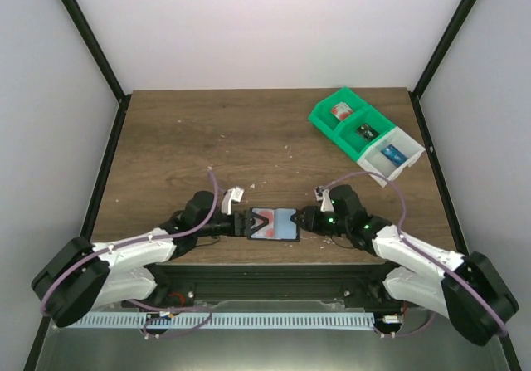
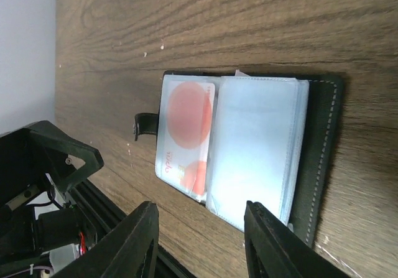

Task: Take the credit cards out of the card holder

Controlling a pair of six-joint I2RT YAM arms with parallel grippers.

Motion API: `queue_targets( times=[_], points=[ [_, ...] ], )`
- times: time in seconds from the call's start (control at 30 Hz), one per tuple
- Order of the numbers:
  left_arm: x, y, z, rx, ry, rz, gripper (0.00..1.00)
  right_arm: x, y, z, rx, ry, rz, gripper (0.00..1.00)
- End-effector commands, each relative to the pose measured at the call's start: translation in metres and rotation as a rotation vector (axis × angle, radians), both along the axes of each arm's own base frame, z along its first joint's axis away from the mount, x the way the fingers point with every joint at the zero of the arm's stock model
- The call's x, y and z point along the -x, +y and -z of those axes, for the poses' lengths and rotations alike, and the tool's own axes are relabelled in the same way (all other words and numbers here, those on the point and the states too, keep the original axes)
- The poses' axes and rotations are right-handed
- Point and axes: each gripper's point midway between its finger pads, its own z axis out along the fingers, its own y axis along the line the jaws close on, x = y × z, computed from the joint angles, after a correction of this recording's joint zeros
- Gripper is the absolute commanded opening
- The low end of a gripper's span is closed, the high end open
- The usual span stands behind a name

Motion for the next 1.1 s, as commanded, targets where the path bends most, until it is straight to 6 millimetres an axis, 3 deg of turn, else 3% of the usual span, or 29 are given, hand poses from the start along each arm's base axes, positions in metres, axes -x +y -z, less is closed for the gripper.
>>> queue_targets(
  times=[0.0,0.4,0.63,0.73,0.83,1.0,1.07],
  points=[
    [-0.013,-0.005,-0.003,0.060,-0.020,-0.045,0.88,-0.010,0.021,-0.007,-0.045,-0.035,-0.002,0.40],
    [-0.039,0.004,0.019,0.009,-0.001,-0.178,0.91,-0.009,0.073,0.014,-0.005,0.021,-0.105,0.36],
    [-0.038,0.009,0.024,-0.002,0.006,-0.196,0.93,-0.006,0.075,0.040,0.061,0.065,-0.116,0.29],
    [-0.036,0.007,0.018,0.022,0.018,-0.184,0.93,-0.004,0.072,0.052,0.092,0.088,-0.110,0.25],
    [-0.033,0.000,-0.001,0.097,0.020,-0.155,0.93,-0.003,0.065,0.062,0.127,0.101,-0.091,0.20],
    [-0.025,-0.012,-0.024,0.206,0.055,-0.097,0.91,-0.001,0.058,0.070,0.150,0.108,-0.073,0.17],
    [-0.026,-0.014,-0.024,0.209,0.061,-0.095,0.91,-0.001,0.057,0.071,0.153,0.111,-0.071,0.17]
  ],
)
